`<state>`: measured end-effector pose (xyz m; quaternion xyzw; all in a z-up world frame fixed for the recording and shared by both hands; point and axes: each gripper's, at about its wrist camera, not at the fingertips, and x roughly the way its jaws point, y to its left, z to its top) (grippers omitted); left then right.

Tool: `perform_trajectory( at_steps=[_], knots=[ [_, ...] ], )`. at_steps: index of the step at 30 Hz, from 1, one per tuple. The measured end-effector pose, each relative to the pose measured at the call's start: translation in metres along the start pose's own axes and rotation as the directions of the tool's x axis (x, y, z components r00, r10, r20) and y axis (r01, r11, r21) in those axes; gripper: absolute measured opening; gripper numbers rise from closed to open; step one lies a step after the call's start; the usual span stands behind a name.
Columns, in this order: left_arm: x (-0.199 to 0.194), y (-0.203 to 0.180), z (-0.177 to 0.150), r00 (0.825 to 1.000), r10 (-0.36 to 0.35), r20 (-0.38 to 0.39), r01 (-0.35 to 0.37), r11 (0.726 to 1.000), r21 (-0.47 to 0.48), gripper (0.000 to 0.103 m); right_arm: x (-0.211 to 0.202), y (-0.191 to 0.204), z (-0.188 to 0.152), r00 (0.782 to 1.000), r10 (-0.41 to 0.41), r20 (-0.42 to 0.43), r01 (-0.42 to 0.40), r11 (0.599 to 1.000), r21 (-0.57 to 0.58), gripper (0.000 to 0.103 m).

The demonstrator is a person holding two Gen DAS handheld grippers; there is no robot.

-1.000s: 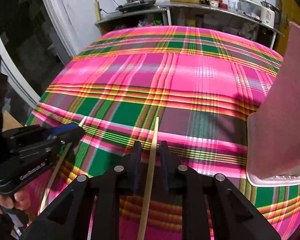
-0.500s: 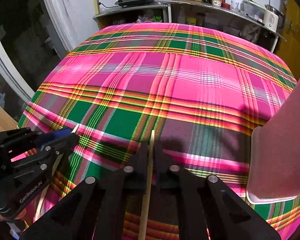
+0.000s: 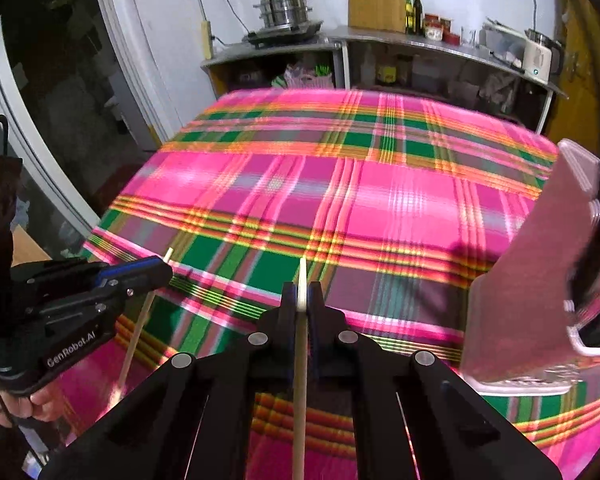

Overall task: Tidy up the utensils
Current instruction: 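Lift both wooden chopsticks upright and carry them toward the pink holder, then lower the wooden chopstick into the pink holder while the left tool lowers its chopstick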

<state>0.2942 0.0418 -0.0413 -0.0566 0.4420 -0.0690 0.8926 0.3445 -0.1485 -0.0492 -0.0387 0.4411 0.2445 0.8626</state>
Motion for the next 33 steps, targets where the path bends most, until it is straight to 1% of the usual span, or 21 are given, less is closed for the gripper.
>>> perform_trajectory(
  at_steps=[8,15,24,33],
  knots=[
    [-0.052,-0.011,0.014,0.995,-0.044,0.094,0.044,0.999,0.004,0.005,-0.052,0.0,0.005,0.995,0.004,0.099,-0.005,1.0,0.011,0.005],
    [-0.089,-0.032,0.02,0.985,-0.082,0.155,0.076,0.996,0.041,0.005,-0.095,0.0,0.001,0.986,-0.003,0.169,0.0,1.0,0.02,0.005],
    [-0.113,-0.056,0.021,0.975,-0.125,0.185,0.112,0.991,0.078,0.005,-0.13,-0.002,-0.008,0.976,-0.019,0.218,0.012,0.999,0.033,0.005],
    [-0.118,-0.079,0.02,0.97,-0.17,0.173,0.154,0.983,0.101,0.005,-0.154,-0.015,-0.018,0.968,-0.041,0.247,0.026,0.998,0.064,0.005]
  ],
)
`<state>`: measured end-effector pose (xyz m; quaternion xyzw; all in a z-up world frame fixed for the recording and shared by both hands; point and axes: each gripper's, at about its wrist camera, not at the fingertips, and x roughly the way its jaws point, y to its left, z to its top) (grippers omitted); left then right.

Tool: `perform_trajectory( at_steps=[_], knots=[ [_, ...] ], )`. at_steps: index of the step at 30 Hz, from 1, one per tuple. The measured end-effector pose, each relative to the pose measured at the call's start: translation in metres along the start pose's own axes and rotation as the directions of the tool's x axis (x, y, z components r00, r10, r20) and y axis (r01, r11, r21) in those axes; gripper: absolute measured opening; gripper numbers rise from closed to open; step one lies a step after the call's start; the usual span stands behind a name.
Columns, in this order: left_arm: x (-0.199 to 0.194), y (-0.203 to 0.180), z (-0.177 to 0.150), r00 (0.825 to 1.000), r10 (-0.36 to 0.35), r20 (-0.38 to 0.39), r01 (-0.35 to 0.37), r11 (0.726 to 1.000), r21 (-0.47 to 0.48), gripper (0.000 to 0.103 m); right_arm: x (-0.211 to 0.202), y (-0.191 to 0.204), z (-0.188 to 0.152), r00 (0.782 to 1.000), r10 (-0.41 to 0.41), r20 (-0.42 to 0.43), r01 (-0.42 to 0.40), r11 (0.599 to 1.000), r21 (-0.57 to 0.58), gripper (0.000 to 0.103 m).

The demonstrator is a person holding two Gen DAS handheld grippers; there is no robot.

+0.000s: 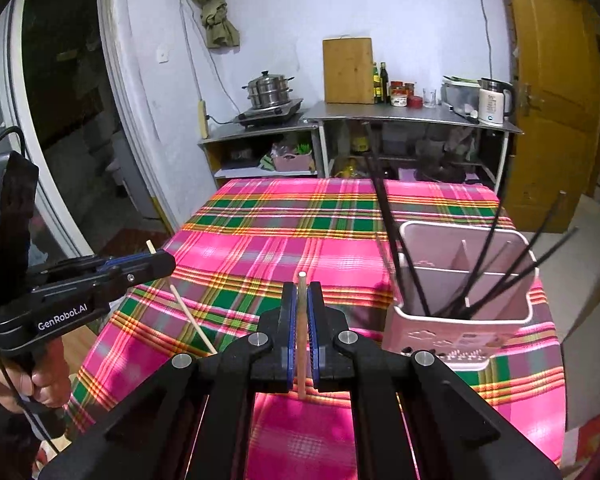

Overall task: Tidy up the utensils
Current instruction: 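Lower the wooden chopstick into the pink holder while the left tool lowers its chopstick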

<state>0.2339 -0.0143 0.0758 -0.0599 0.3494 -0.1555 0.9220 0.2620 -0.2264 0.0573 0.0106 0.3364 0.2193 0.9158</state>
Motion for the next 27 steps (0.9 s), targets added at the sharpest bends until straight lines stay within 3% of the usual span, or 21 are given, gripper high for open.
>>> perform_trajectory(
  at_steps=[14,27],
  knots=[
    [0.027,-0.067,0.025,0.992,-0.128,-0.014,0.129,0.99,0.053,0.005,-0.051,-0.056,0.001,0.993,-0.093,0.067,0.086,0.991,0.102,0.005],
    [0.021,-0.108,0.089,0.977,-0.19,0.093,0.182,0.979,0.088,0.005,-0.088,-0.085,0.043,0.967,-0.148,0.206,0.119,0.982,0.144,0.005]
  ],
)
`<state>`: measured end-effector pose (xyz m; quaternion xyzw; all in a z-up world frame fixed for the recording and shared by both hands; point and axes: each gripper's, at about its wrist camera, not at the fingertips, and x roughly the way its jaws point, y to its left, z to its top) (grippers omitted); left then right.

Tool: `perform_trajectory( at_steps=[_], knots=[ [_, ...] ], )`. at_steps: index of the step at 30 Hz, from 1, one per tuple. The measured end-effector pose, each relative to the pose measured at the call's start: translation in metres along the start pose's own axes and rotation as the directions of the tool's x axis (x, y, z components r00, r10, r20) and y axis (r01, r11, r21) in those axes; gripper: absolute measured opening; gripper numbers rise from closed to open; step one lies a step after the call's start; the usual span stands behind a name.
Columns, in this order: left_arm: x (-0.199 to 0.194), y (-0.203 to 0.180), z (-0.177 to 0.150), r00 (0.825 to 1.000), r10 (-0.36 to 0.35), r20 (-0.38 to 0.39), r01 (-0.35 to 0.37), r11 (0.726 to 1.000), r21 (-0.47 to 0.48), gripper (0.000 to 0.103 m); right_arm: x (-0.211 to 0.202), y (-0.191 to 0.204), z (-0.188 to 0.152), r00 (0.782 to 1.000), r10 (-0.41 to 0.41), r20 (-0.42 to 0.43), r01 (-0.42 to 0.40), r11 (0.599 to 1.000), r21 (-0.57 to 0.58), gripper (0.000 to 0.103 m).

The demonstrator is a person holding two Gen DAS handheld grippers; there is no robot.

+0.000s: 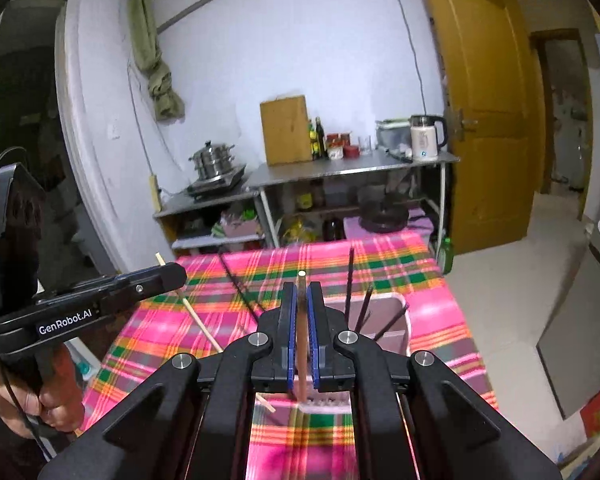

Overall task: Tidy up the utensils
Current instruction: 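Lower the wooden chopstick into the pink holder while the left tool lowers its chopstick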

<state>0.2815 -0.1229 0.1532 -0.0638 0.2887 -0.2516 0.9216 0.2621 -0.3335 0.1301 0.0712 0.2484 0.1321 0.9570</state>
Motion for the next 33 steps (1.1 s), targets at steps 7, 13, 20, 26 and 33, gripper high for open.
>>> perform_trajectory(
  at_steps=[7,13,20,26,33],
  knots=[
    [0.016,-0.009,0.023,0.999,0.002,0.041,-0.002,1.0,0.015,0.005,0.003,-0.013,0.016,0.999,-0.014,0.046,0.014,1.0,0.02,0.005],
    [0.042,-0.008,0.019,0.999,0.024,0.03,-0.025,0.999,0.028,0.005,0.017,-0.024,0.013,0.999,-0.023,0.043,0.022,0.999,0.039,0.005],
    [0.067,-0.002,-0.003,0.999,0.034,-0.006,-0.034,0.999,0.032,0.005,0.042,-0.028,-0.001,0.999,-0.042,0.017,0.041,0.999,0.033,0.005],
    [0.087,0.005,-0.021,0.998,0.044,-0.054,-0.041,0.998,0.047,0.005,0.063,-0.031,-0.022,0.999,-0.036,-0.037,0.038,0.998,0.04,0.005],
    [0.101,0.009,-0.037,0.994,0.052,-0.099,-0.046,0.997,0.057,0.006,0.083,-0.037,-0.038,0.995,-0.019,-0.101,0.025,0.998,0.061,0.006]
  ],
)
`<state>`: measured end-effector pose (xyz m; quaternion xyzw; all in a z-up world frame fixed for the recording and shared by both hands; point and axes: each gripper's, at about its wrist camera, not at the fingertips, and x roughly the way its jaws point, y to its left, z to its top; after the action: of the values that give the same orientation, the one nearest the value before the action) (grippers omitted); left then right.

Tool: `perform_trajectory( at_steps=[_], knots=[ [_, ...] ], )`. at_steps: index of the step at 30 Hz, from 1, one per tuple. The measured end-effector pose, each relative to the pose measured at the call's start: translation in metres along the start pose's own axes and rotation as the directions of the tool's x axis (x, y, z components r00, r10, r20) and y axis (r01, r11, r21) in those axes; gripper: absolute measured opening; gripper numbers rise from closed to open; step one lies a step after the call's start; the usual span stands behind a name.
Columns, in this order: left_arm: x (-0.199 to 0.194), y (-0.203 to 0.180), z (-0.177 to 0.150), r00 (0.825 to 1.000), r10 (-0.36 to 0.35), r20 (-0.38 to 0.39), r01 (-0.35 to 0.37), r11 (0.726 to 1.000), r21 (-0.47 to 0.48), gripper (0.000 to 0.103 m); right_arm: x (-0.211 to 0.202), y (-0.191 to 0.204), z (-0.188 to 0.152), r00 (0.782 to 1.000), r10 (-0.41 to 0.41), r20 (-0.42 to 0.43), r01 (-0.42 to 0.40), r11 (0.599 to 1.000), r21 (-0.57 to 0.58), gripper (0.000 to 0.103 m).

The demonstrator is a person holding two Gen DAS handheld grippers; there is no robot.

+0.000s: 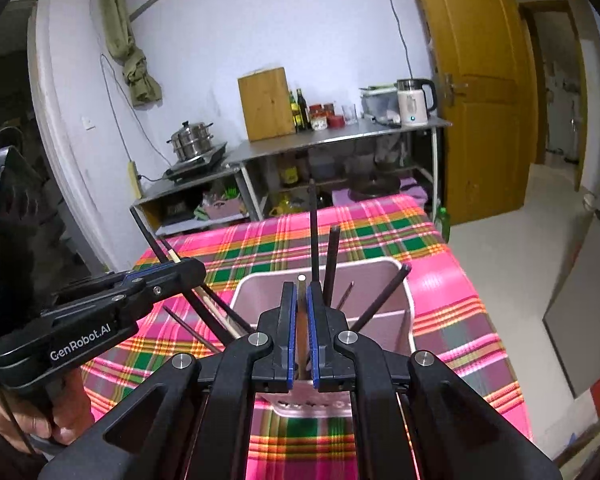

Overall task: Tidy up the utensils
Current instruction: 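Lower the wooden chopstick into the pink holder while the left tool lowers its chopstick, then open both tools to release the chopsticks and withdraw from the holder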

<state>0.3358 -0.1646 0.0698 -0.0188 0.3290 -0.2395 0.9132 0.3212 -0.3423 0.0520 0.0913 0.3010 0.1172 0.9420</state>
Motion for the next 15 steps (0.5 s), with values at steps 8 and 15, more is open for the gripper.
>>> perform_trajectory(
  at_steps=[8,15],
  knots=[
    [-0.013,-0.001,0.001,1.0,-0.017,0.018,0.017,1.0,0.003,0.017,-0.006,0.002,-0.003,1.0,0.007,-0.005,-0.007,1.0,-0.01,0.014],
    [-0.043,-0.006,0.007,0.997,-0.02,0.077,0.019,1.0,0.011,0.023,-0.035,0.009,0.006,0.998,-0.003,0.059,0.004,1.0,-0.025,0.022]
  ],
)
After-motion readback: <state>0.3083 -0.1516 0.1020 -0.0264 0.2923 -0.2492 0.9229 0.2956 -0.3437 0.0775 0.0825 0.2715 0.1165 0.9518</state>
